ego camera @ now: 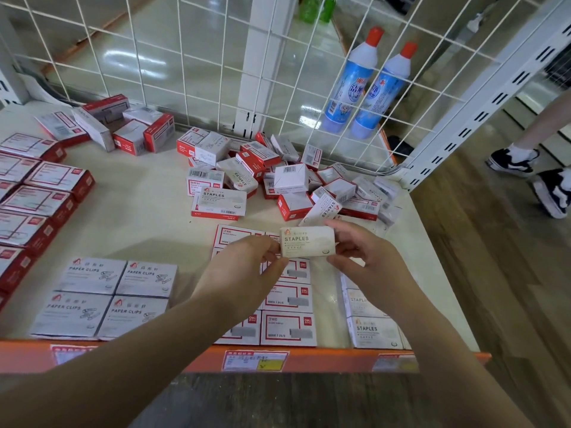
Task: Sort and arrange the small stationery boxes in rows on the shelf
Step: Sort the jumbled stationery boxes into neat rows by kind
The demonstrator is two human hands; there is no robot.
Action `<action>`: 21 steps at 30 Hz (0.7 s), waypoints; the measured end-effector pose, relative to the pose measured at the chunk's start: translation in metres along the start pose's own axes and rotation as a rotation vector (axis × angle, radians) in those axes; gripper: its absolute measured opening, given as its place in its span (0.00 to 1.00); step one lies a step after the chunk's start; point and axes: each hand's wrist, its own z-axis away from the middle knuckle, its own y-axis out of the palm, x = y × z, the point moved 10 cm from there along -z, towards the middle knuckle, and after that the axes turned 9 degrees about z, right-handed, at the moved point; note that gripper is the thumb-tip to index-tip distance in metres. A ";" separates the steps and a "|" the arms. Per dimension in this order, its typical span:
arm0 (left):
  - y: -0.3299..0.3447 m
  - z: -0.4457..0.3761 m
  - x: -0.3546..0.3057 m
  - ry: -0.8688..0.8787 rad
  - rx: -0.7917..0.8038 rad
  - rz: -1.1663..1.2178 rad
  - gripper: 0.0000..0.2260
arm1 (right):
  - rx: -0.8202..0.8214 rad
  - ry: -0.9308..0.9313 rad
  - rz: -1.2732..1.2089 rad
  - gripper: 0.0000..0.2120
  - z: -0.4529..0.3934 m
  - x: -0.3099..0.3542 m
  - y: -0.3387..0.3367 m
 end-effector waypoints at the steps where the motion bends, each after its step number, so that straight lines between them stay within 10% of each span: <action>1: 0.001 0.000 -0.001 0.006 0.005 -0.007 0.14 | -0.001 -0.002 0.001 0.28 0.000 -0.001 -0.001; 21: 0.104 -0.003 -0.060 0.420 0.376 -0.588 0.22 | -0.089 0.338 0.054 0.20 0.046 -0.117 -0.064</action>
